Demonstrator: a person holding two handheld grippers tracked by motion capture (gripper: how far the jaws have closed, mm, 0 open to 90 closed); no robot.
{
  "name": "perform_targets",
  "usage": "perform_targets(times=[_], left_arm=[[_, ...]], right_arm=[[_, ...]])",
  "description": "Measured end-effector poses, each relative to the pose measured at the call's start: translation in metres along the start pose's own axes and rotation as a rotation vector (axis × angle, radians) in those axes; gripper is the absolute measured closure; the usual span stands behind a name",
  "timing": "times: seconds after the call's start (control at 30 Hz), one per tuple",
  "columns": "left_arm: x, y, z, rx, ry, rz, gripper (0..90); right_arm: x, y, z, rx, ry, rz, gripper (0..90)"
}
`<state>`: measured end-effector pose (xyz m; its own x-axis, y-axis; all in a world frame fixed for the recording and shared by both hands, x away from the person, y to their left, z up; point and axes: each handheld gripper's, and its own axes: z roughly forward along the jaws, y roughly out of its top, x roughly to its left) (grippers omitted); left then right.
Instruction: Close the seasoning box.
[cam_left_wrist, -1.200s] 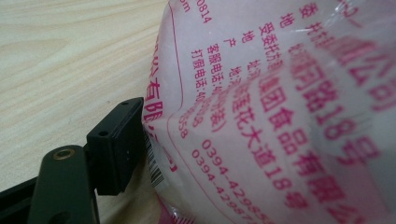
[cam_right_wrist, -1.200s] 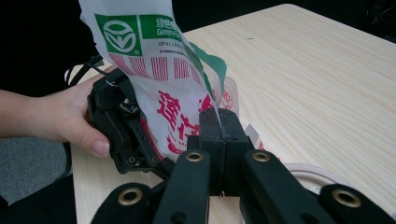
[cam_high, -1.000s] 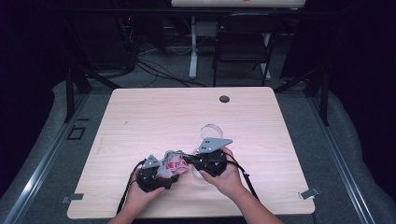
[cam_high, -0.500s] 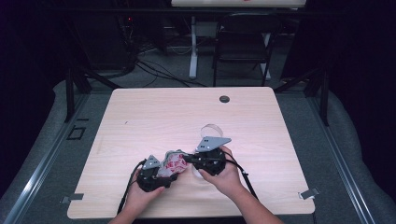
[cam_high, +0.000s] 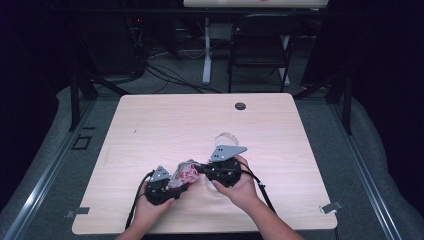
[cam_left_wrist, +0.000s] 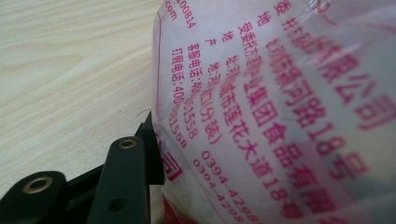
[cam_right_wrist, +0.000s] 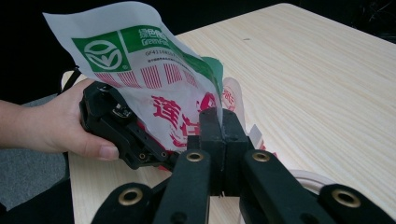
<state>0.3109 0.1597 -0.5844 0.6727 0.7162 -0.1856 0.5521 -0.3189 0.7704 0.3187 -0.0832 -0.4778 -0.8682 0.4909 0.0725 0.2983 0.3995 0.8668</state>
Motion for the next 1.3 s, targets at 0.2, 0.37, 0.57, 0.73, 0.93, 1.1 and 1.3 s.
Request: perform_targets(times=[0.2,0.37,0.57,0.73,0.93,1.1,1.3], left_arm=[[-0.001,0.005,-0.008,-0.006,0.014,0.029,56.8],[-0.002,0.009,-0.014,-0.031,0.025,0.044,57.5],[-0.002,0.014,-0.021,-0.042,0.074,0.088,57.9],[-0.003,0.018,-0.027,-0.059,0.1,0.113,58.1],[-0.006,0.025,-0.036,-0.072,0.183,0.175,58.4],[-0.009,0.03,-0.041,-0.068,0.26,0.23,58.5],[-0.013,0.035,-0.041,-0.06,0.303,0.253,58.6]], right_arm=[[-0.001,0.003,-0.003,-0.02,0.0,0.005,90.0],[-0.002,0.007,-0.008,-0.032,-0.006,0.004,90.0],[-0.002,0.009,-0.01,-0.045,-0.008,0.01,90.0],[-0.001,0.011,-0.014,-0.06,-0.001,0.007,90.0],[0.0,0.014,-0.019,-0.073,-0.004,-0.001,90.0],[-0.003,0.013,-0.022,-0.081,-0.005,0.004,90.0],[-0.006,0.011,-0.024,-0.086,-0.01,0.014,90.0]])
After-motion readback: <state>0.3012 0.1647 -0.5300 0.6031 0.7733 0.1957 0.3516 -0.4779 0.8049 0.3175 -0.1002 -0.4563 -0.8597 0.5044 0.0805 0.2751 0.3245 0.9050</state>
